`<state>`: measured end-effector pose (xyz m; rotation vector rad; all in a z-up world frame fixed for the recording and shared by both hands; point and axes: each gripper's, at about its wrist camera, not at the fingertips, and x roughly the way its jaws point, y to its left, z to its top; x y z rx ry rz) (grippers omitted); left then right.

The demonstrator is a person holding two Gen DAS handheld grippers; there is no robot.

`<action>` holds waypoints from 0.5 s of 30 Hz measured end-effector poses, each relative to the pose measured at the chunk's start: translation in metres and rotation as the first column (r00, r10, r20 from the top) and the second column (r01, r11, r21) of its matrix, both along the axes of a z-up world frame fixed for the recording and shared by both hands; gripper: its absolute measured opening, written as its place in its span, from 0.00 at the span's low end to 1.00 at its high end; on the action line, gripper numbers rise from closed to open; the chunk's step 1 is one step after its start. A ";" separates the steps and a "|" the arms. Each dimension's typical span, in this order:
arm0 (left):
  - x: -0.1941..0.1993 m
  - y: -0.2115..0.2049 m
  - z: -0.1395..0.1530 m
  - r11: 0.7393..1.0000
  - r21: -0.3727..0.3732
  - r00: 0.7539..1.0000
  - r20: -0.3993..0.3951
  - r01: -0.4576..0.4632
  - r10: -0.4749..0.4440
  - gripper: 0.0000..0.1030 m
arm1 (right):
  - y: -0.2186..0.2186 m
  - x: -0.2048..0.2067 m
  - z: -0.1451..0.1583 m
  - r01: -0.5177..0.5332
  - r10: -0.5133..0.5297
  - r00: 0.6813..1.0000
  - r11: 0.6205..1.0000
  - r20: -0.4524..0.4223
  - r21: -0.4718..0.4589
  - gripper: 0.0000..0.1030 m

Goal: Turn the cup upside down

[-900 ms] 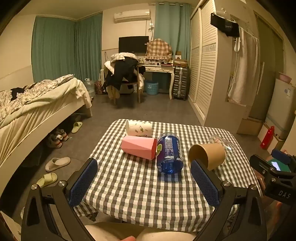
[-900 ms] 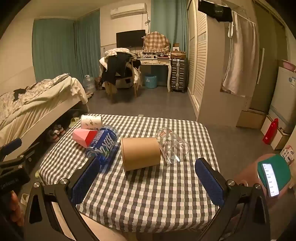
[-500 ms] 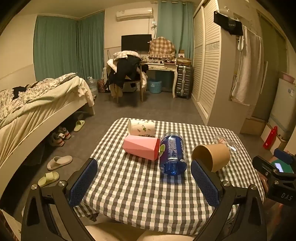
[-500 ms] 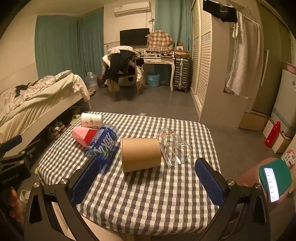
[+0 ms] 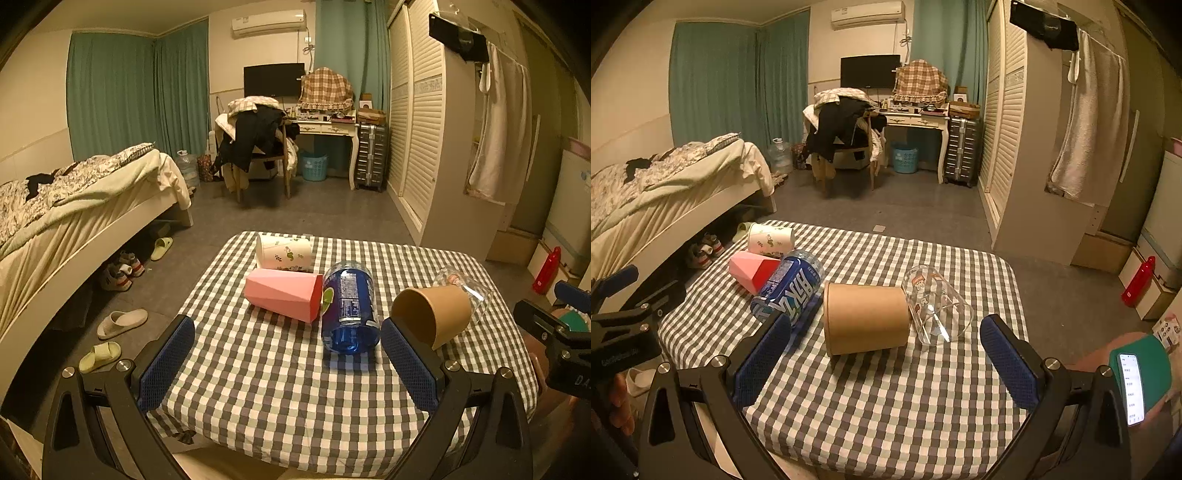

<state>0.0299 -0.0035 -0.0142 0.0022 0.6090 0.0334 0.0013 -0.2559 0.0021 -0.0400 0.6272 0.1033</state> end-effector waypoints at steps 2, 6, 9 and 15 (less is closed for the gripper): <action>0.000 0.001 0.000 1.000 0.003 1.000 0.001 -0.002 0.002 1.00 | 0.000 0.001 0.000 -0.007 0.007 1.000 1.000 -0.004 -0.002 1.00; 0.001 0.003 -0.004 1.000 0.001 1.000 -0.001 -0.008 0.008 1.00 | 0.000 0.003 -0.001 -0.032 0.032 0.999 0.999 -0.012 0.012 1.00; 0.001 0.003 -0.005 1.000 -0.004 1.000 -0.004 -0.009 0.009 1.00 | 0.004 0.003 -0.002 -0.041 0.041 0.999 0.999 -0.017 0.009 1.00; 0.002 0.003 -0.006 1.000 0.006 1.000 -0.009 -0.005 0.005 1.00 | 0.006 0.002 -0.005 -0.048 0.049 0.998 0.999 -0.030 0.015 1.00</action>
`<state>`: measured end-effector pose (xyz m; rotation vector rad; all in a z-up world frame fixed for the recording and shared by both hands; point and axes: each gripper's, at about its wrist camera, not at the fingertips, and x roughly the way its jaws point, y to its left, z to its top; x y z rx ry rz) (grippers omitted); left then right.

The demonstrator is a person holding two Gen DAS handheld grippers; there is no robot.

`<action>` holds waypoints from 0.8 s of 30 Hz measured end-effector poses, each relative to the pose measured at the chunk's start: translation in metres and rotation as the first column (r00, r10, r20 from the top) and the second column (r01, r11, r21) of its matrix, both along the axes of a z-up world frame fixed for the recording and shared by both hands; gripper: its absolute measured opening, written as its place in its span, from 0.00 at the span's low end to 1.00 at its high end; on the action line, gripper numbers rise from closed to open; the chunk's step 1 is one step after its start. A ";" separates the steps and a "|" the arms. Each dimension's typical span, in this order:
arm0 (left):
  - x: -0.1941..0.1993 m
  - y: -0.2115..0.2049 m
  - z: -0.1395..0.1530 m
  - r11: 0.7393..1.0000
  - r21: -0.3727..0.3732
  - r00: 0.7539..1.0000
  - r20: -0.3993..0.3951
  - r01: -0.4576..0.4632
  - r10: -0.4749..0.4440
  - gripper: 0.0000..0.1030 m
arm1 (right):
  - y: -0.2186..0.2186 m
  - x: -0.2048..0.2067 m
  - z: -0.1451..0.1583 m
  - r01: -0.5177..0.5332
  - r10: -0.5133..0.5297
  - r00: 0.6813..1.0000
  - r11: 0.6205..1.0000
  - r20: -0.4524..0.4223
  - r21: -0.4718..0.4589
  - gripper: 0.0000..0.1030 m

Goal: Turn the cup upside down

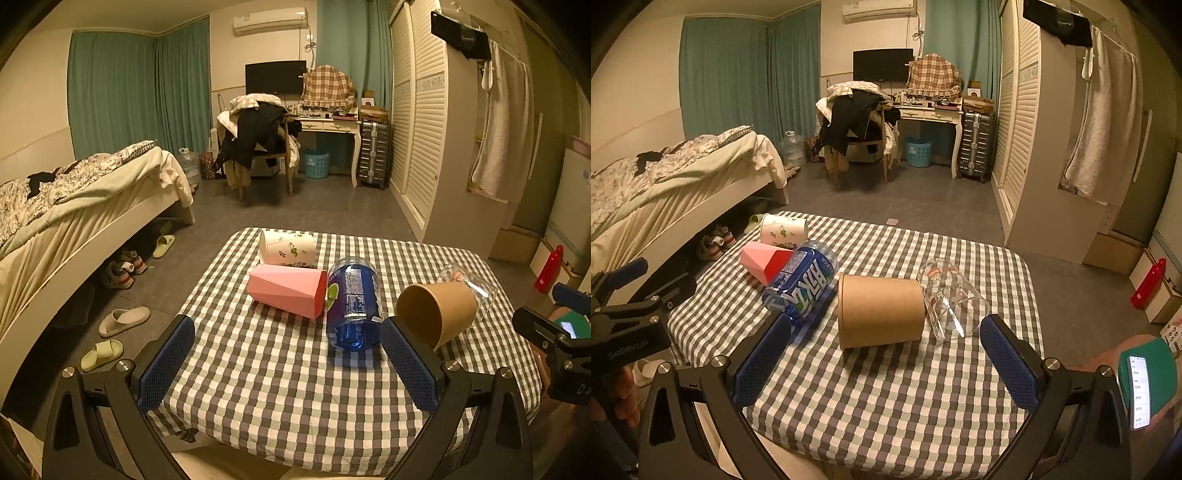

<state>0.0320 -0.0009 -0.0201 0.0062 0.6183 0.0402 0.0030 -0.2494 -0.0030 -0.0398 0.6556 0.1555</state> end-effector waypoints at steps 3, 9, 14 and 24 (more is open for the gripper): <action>0.000 0.000 -0.001 1.000 0.001 1.000 0.000 0.001 -0.001 1.00 | 0.000 0.000 0.000 -0.001 0.001 1.000 1.000 -0.001 0.000 1.00; -0.001 -0.003 0.000 1.000 0.010 1.000 0.003 0.012 -0.012 1.00 | -0.001 -0.001 0.000 0.000 0.000 1.000 1.000 0.000 0.004 1.00; 0.001 -0.006 0.000 1.000 0.016 1.000 0.001 0.016 -0.016 1.00 | -0.005 -0.001 0.000 0.003 -0.003 1.000 1.000 -0.005 0.008 1.00; 0.001 -0.010 -0.001 1.000 0.020 1.000 -0.004 0.019 -0.019 1.00 | -0.007 -0.003 0.000 0.003 -0.003 1.000 1.000 -0.004 0.009 1.00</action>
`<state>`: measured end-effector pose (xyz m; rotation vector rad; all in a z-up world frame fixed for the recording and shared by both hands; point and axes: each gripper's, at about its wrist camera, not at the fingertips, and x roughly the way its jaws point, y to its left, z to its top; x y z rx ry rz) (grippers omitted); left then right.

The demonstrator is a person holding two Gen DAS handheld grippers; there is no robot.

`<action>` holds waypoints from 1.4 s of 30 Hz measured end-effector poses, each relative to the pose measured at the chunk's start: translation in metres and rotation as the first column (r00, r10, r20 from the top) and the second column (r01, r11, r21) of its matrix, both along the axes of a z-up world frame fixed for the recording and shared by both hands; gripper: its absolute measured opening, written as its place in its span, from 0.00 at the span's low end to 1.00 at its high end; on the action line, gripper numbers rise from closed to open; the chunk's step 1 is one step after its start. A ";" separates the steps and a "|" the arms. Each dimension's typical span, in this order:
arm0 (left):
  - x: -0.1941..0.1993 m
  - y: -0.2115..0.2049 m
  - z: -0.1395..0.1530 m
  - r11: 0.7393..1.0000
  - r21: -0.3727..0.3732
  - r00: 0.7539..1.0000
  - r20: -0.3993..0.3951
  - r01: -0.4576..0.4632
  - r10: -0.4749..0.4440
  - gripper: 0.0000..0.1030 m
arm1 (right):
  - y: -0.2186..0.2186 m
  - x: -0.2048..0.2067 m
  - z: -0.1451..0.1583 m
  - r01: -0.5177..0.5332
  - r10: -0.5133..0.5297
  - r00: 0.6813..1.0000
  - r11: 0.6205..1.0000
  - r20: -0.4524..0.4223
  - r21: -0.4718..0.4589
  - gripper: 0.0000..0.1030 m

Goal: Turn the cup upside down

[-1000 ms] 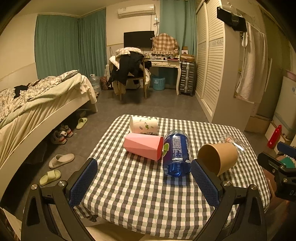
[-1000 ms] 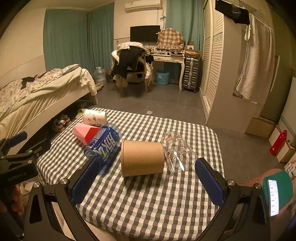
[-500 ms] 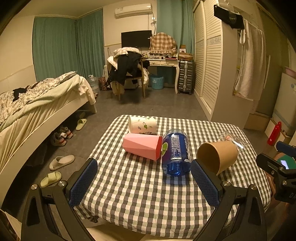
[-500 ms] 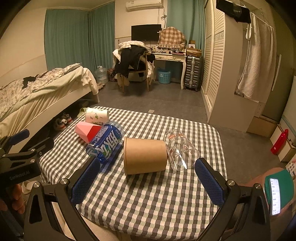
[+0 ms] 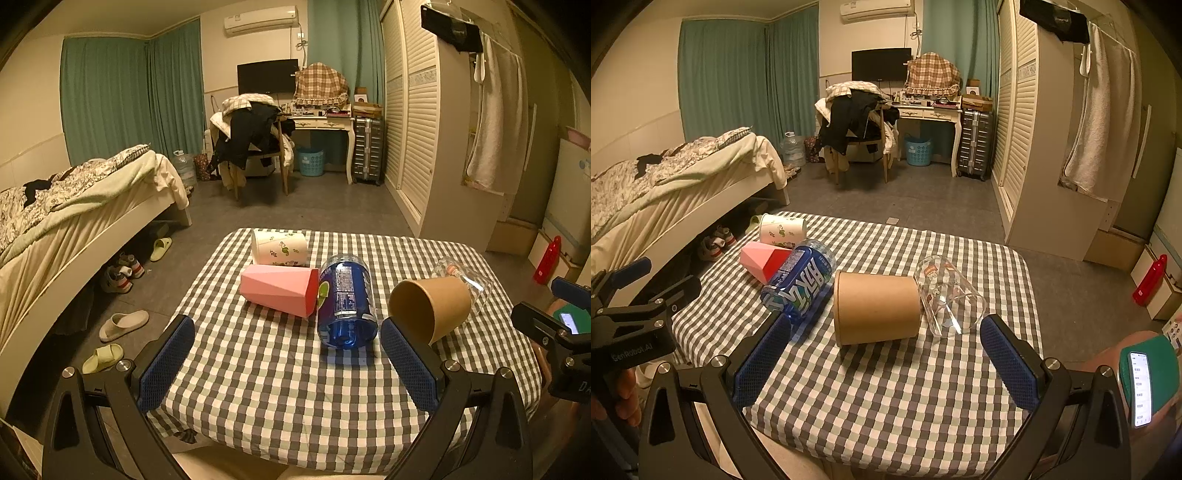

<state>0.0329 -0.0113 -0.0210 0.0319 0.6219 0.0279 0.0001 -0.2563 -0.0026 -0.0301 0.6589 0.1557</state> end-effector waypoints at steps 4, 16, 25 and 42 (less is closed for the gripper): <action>0.000 0.000 0.000 1.000 0.001 1.000 -0.001 0.000 0.000 1.00 | -0.002 -0.001 -0.001 0.002 -0.002 1.000 1.000 -0.005 0.003 1.00; 0.000 -0.002 0.000 1.000 0.000 1.000 -0.005 0.000 0.000 1.00 | -0.002 -0.002 0.001 0.000 0.000 1.000 1.000 -0.009 0.001 1.00; -0.001 -0.002 0.000 1.000 0.001 1.000 -0.005 -0.001 0.001 1.00 | -0.004 -0.003 0.002 0.005 -0.005 1.000 1.000 -0.011 0.002 1.00; 0.006 -0.015 -0.008 1.000 -0.001 0.999 -0.038 0.013 -0.013 1.00 | -0.025 0.005 -0.007 0.019 -0.016 0.999 0.998 -0.041 0.054 1.00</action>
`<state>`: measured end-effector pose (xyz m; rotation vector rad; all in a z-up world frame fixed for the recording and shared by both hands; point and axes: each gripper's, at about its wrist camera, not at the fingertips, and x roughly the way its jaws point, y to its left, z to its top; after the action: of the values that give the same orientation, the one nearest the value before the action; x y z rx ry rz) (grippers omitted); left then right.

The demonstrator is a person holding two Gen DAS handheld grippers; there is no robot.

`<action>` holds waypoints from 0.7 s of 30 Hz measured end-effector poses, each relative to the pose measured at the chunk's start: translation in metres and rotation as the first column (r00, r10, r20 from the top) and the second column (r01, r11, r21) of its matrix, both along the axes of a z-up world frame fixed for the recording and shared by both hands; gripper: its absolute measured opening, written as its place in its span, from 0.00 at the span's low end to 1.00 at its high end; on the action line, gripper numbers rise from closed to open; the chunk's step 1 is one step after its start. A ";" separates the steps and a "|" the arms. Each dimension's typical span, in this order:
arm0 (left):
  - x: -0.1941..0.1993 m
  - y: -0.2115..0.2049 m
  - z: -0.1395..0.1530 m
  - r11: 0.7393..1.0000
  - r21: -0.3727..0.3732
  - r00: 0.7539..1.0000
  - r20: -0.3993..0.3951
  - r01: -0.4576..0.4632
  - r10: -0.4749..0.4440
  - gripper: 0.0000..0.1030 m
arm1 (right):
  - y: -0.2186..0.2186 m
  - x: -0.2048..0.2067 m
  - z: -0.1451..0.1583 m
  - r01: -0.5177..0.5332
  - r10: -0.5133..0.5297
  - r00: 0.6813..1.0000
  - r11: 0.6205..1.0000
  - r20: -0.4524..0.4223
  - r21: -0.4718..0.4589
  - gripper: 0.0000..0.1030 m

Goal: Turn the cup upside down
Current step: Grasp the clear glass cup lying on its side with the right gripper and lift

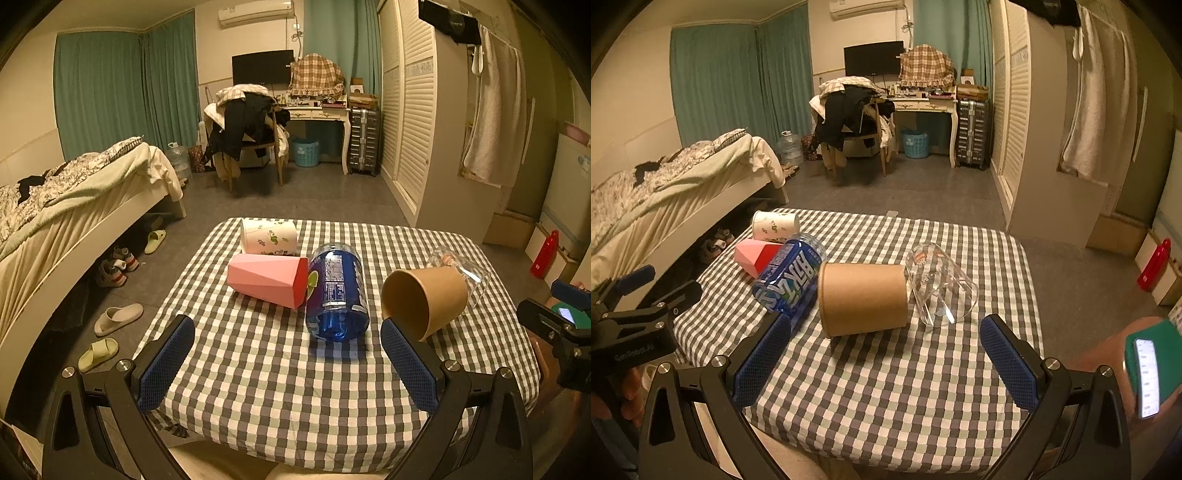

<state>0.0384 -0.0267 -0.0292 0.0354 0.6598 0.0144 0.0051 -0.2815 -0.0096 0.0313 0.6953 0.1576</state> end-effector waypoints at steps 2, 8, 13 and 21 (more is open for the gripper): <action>0.004 -0.001 -0.001 1.000 0.008 1.000 -0.004 0.001 -0.001 1.00 | -0.009 0.007 -0.004 0.016 -0.016 1.000 1.000 -0.010 0.001 1.00; 0.024 -0.001 -0.008 1.000 0.016 1.000 -0.027 -0.012 0.013 1.00 | -0.038 0.033 -0.017 0.074 -0.074 0.997 0.997 -0.030 -0.029 1.00; 0.043 0.001 -0.019 0.999 0.025 0.998 -0.063 -0.027 0.029 1.00 | -0.058 0.071 -0.043 0.085 -0.092 0.992 0.993 -0.092 -0.076 1.00; 0.065 -0.002 -0.038 0.998 0.064 0.993 -0.114 -0.026 0.033 1.00 | -0.061 0.115 -0.074 0.041 -0.044 0.985 0.999 -0.167 -0.018 1.00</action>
<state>0.1037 -0.0287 -0.0668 0.0875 0.7749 0.0618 0.1206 -0.3427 -0.0840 0.0462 0.8626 0.1096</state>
